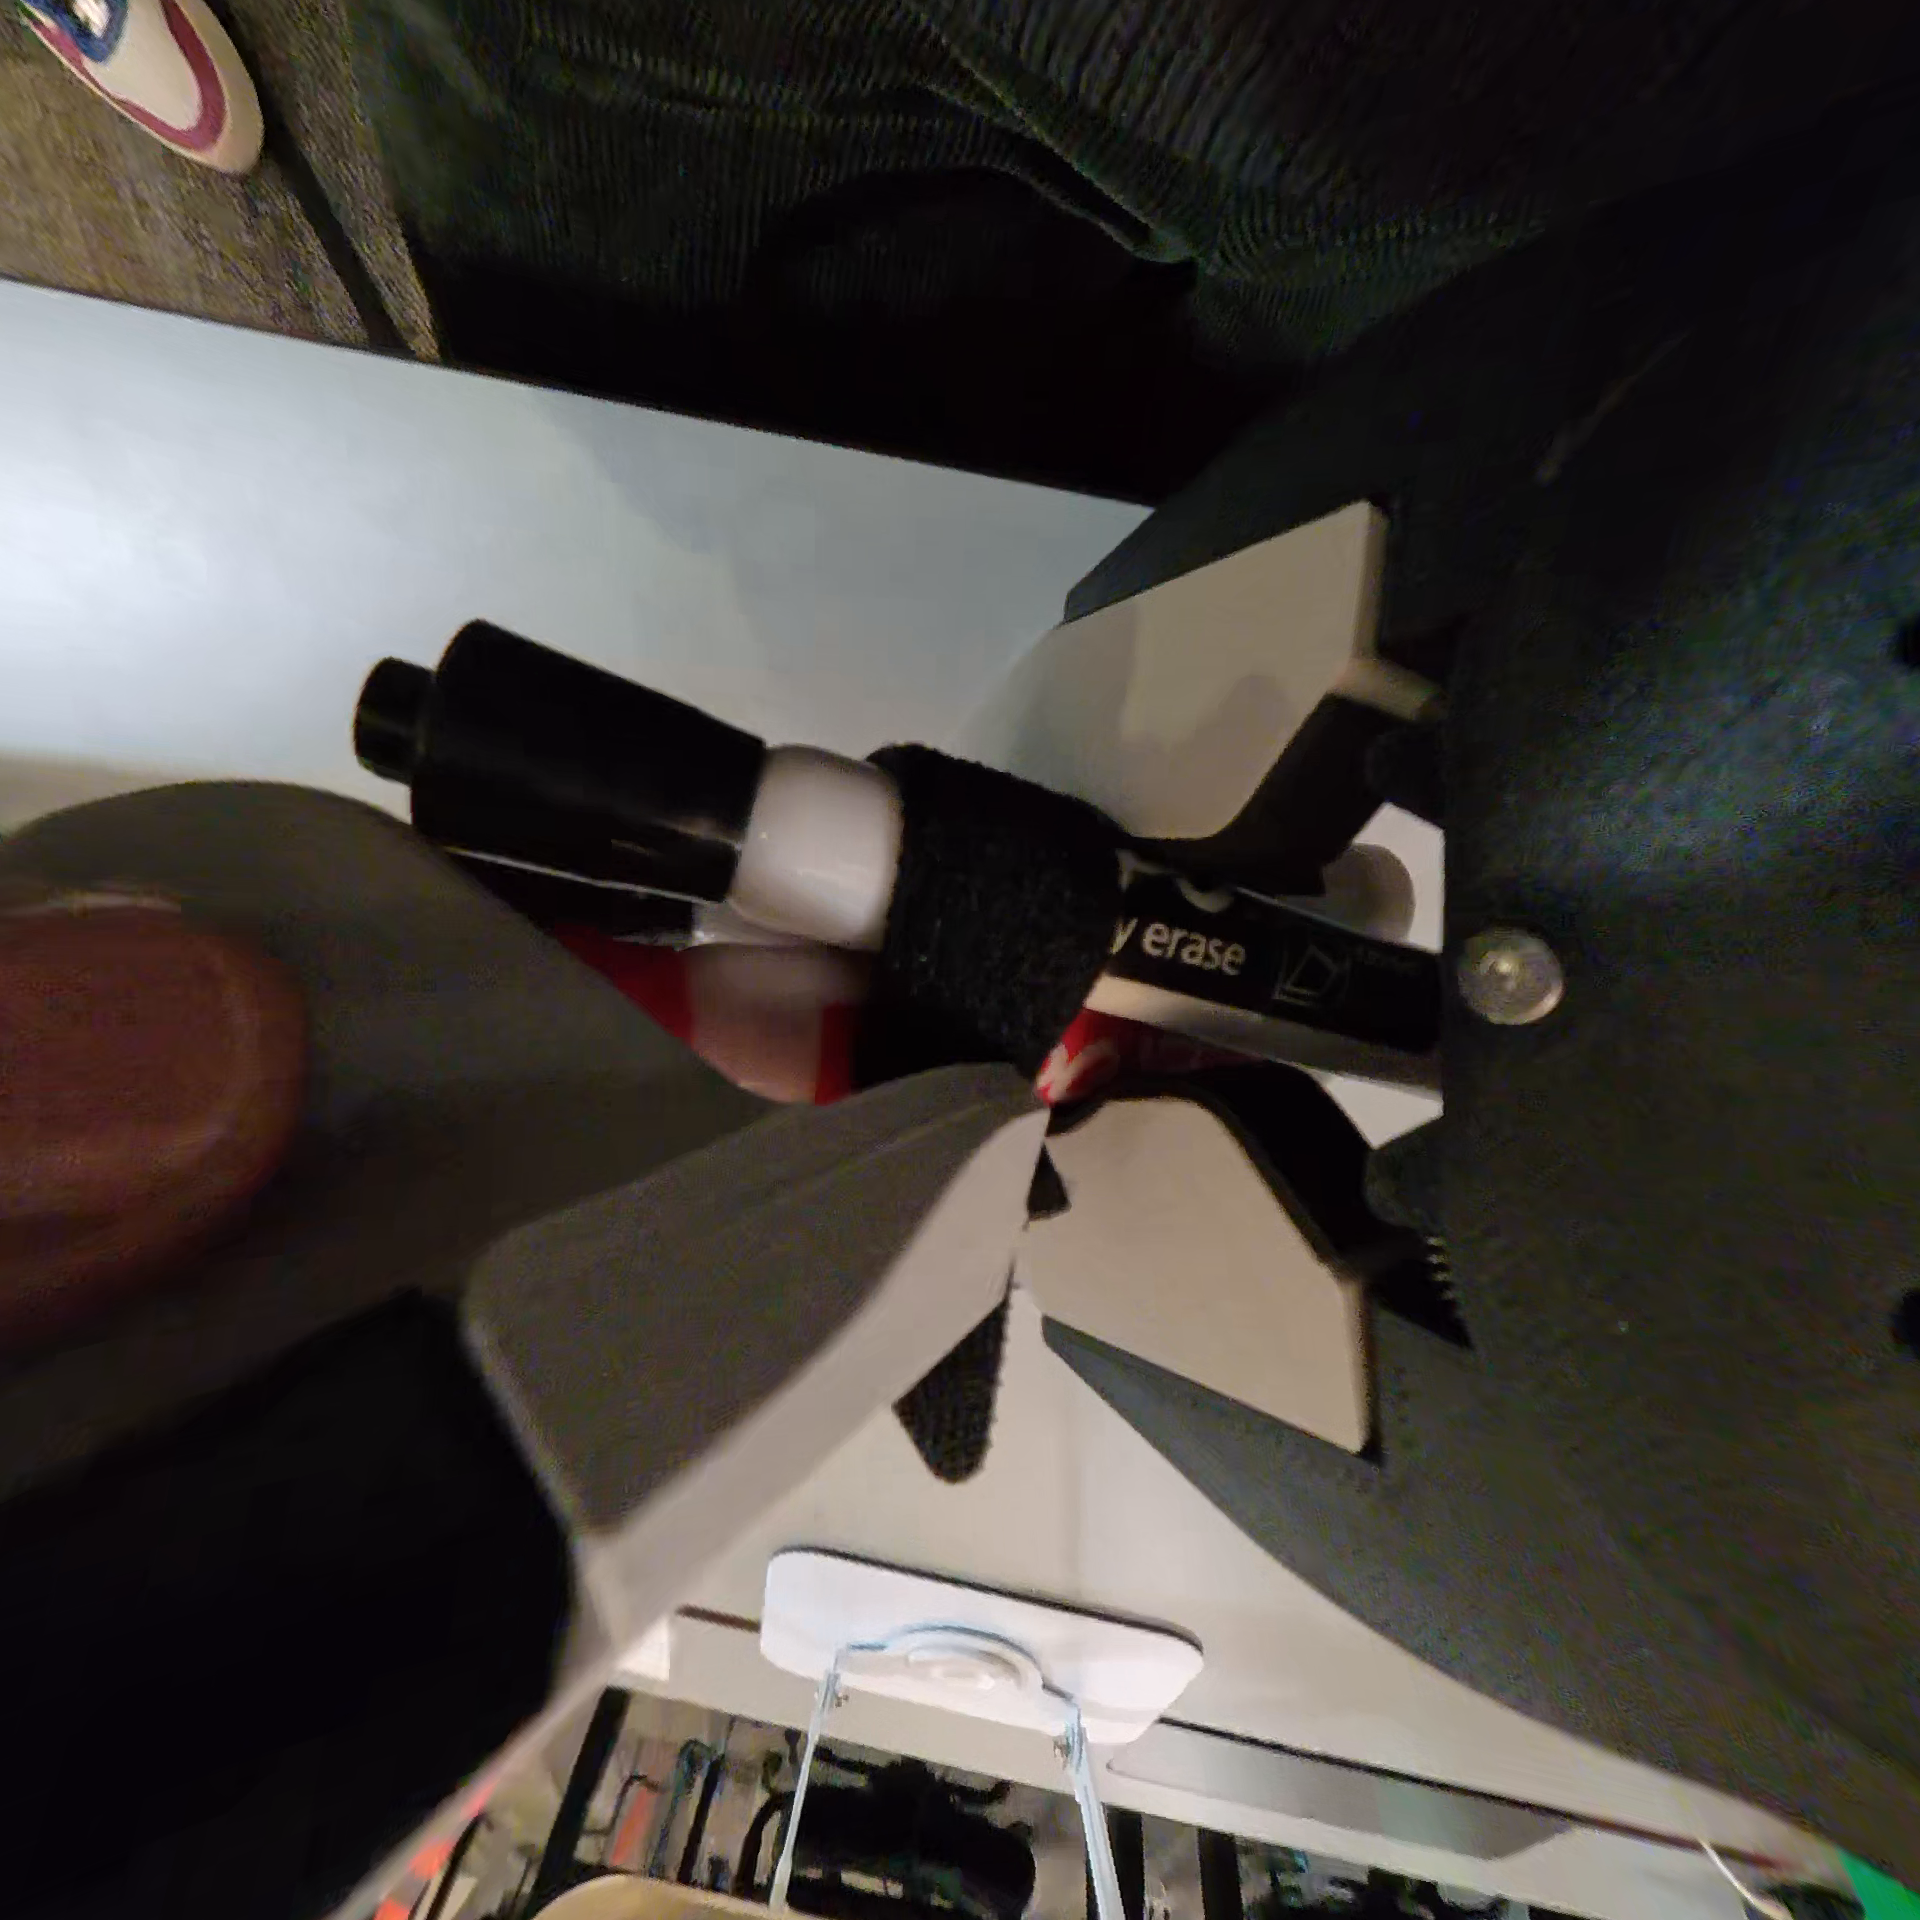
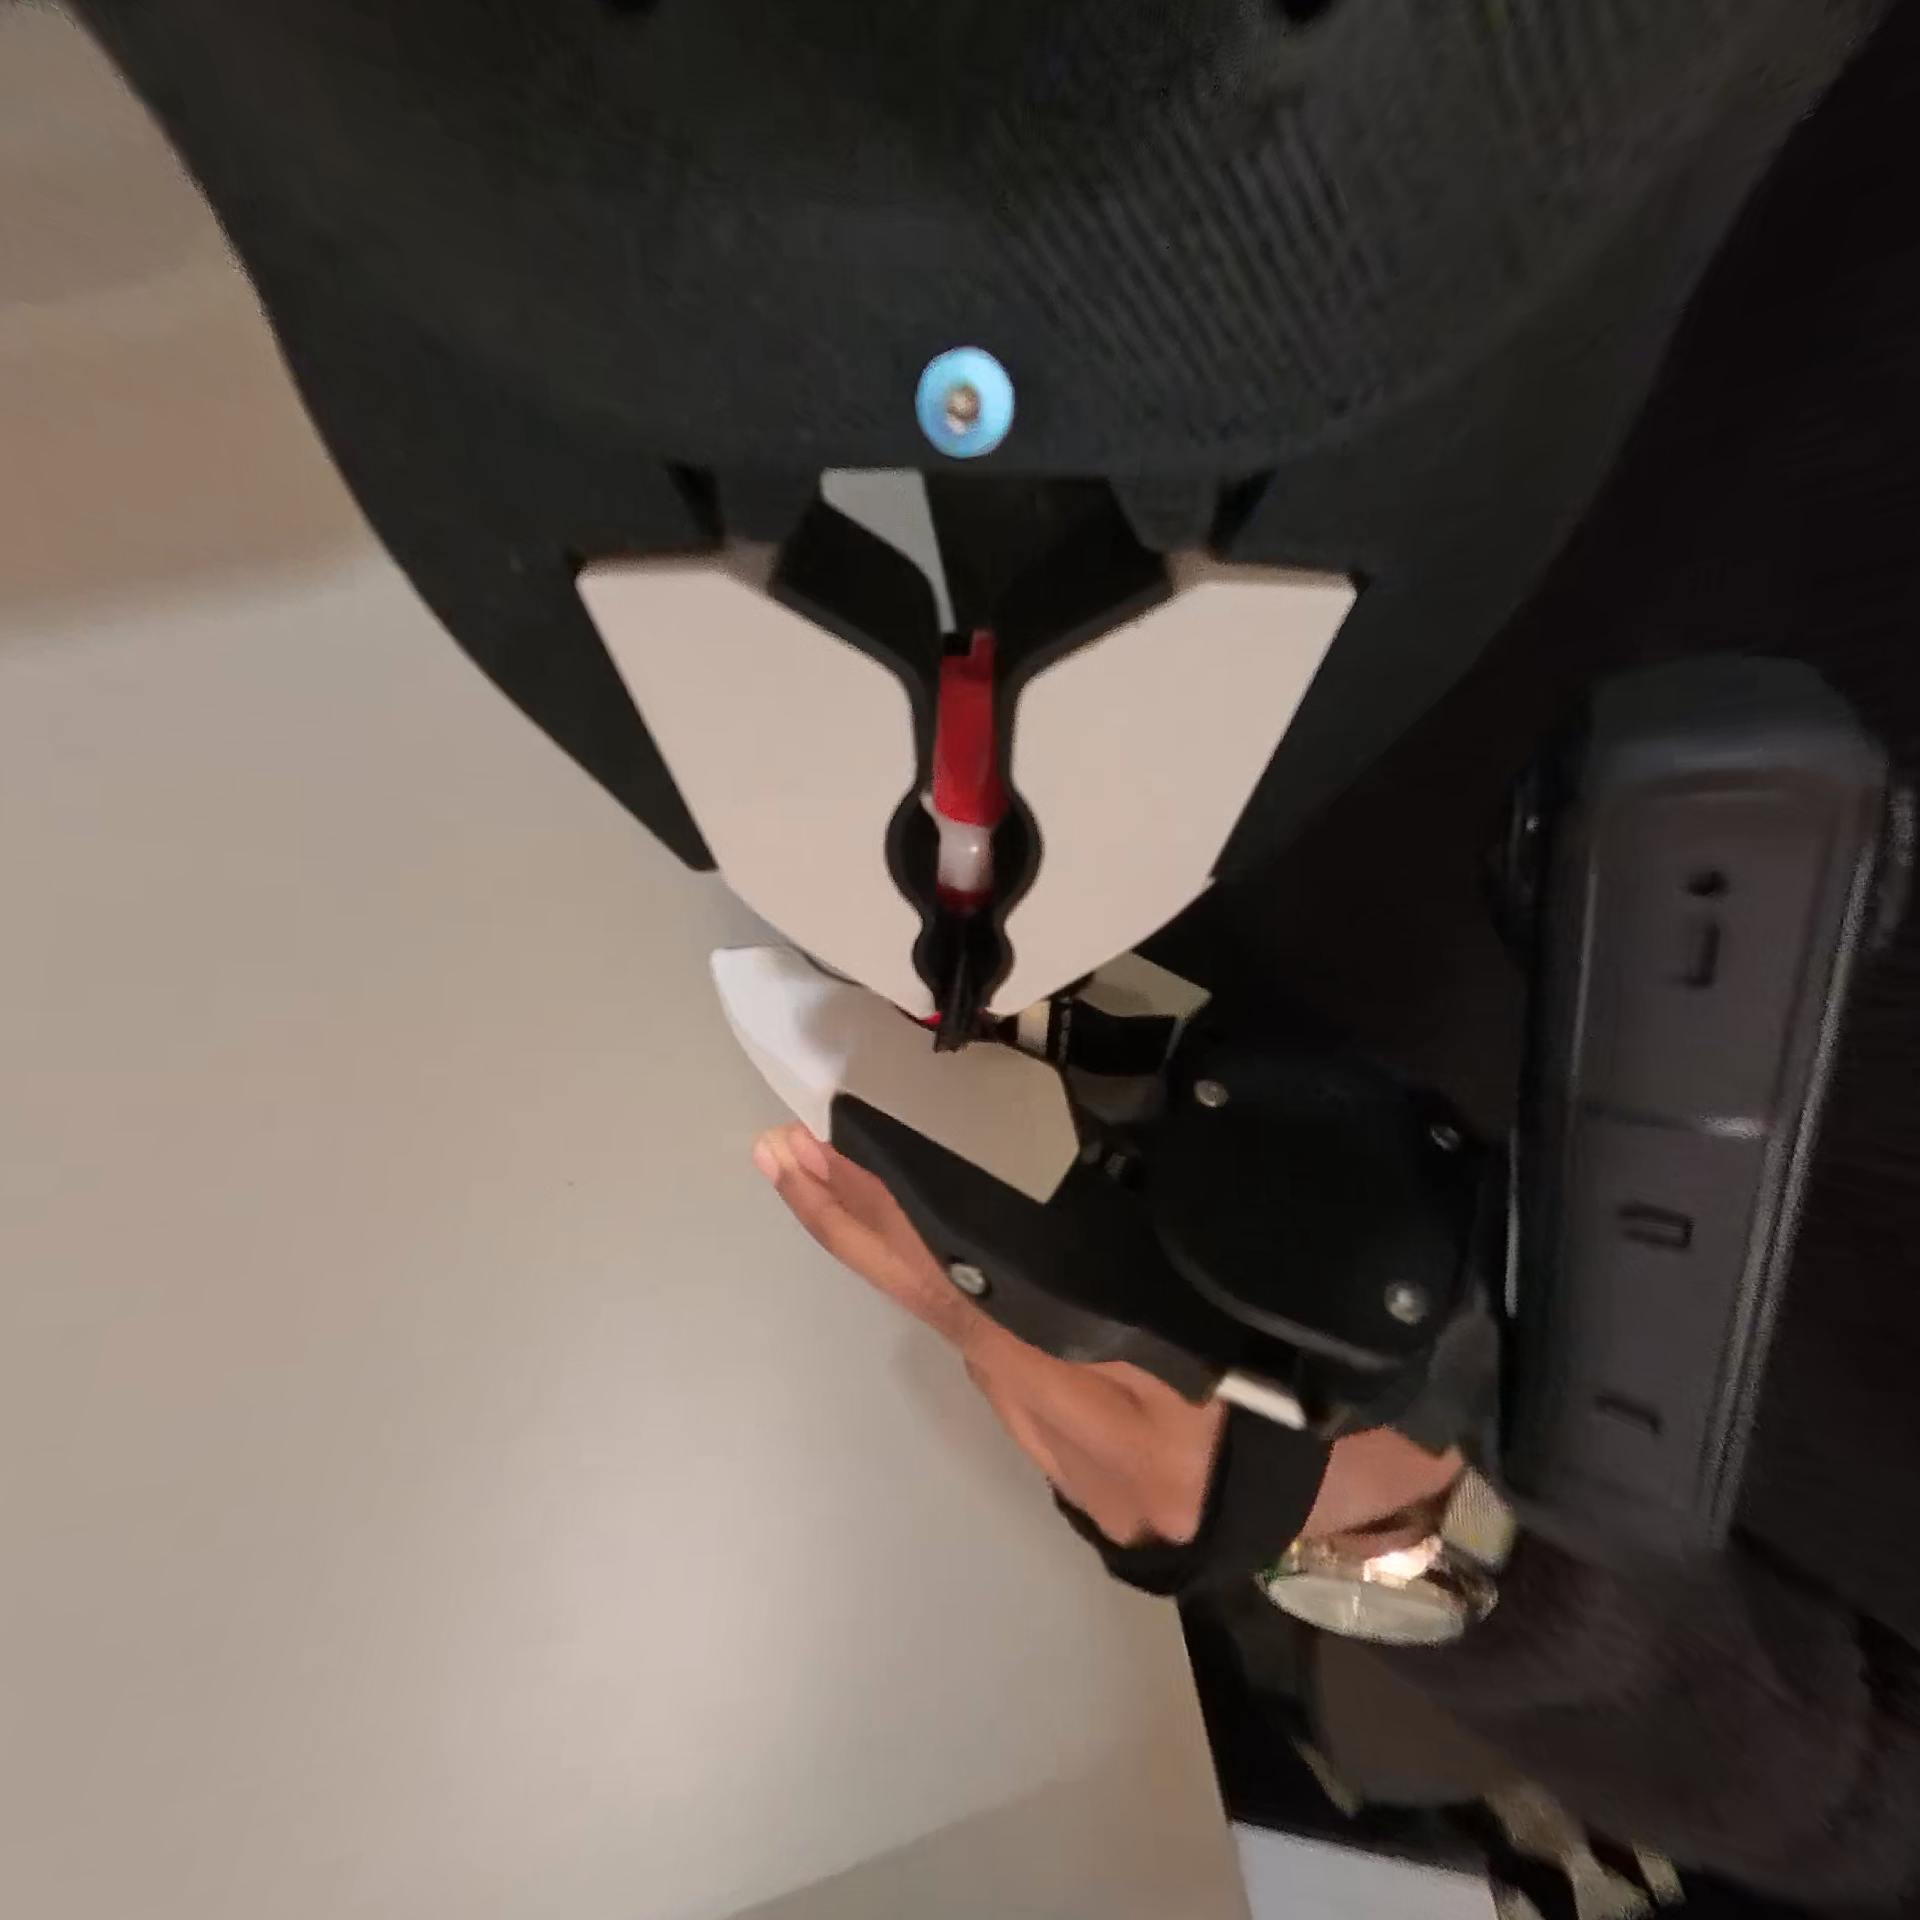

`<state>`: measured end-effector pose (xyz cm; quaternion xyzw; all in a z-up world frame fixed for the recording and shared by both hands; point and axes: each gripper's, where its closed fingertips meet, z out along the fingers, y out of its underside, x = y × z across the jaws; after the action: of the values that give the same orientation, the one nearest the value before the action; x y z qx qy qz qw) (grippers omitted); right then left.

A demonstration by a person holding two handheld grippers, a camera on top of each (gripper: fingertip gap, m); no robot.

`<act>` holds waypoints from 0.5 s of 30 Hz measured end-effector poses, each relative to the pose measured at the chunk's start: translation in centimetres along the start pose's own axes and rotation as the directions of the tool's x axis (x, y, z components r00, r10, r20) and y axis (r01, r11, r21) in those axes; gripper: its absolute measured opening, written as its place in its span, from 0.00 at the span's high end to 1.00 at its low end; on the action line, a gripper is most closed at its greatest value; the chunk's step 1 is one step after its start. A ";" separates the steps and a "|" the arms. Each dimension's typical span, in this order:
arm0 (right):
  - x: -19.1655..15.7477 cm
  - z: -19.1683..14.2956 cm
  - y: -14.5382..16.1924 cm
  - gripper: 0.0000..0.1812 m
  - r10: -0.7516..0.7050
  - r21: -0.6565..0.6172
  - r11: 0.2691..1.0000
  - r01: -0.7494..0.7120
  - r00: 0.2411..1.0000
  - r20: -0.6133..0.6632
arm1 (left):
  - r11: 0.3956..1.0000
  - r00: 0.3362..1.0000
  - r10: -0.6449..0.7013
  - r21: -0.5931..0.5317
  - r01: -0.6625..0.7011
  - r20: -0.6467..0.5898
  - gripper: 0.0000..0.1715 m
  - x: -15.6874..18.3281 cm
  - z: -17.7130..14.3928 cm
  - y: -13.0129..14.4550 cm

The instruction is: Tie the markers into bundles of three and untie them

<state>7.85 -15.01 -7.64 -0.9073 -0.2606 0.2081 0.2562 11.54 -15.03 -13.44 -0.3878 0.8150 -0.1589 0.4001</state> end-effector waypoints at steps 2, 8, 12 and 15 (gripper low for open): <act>-0.2 -0.1 0.1 0.97 -0.105 -0.038 0.994 0.104 0.994 -0.031 | 0.999 0.999 -0.026 0.028 0.028 -0.043 0.75 0.4 -0.1 -0.4; -0.9 -0.3 0.5 0.97 -0.363 -0.104 0.928 0.358 0.931 -0.033 | 0.971 0.934 -0.192 0.079 0.225 -0.302 0.75 2.8 -0.8 -1.5; -0.9 -0.3 0.6 0.97 -0.514 -0.147 0.850 0.505 0.857 -0.028 | 0.938 0.842 -0.273 0.066 0.341 -0.466 0.75 4.2 -1.2 -2.0; -0.8 -0.4 0.5 0.97 -0.505 -0.165 0.851 0.498 0.863 0.000 | 0.897 0.746 -0.340 0.041 0.441 -0.573 0.75 4.9 -1.8 -2.6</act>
<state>7.62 -15.99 -7.48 -0.8297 -0.4984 0.0926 0.2338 9.65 -20.55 -13.41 -0.4509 0.7782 -0.4148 0.1377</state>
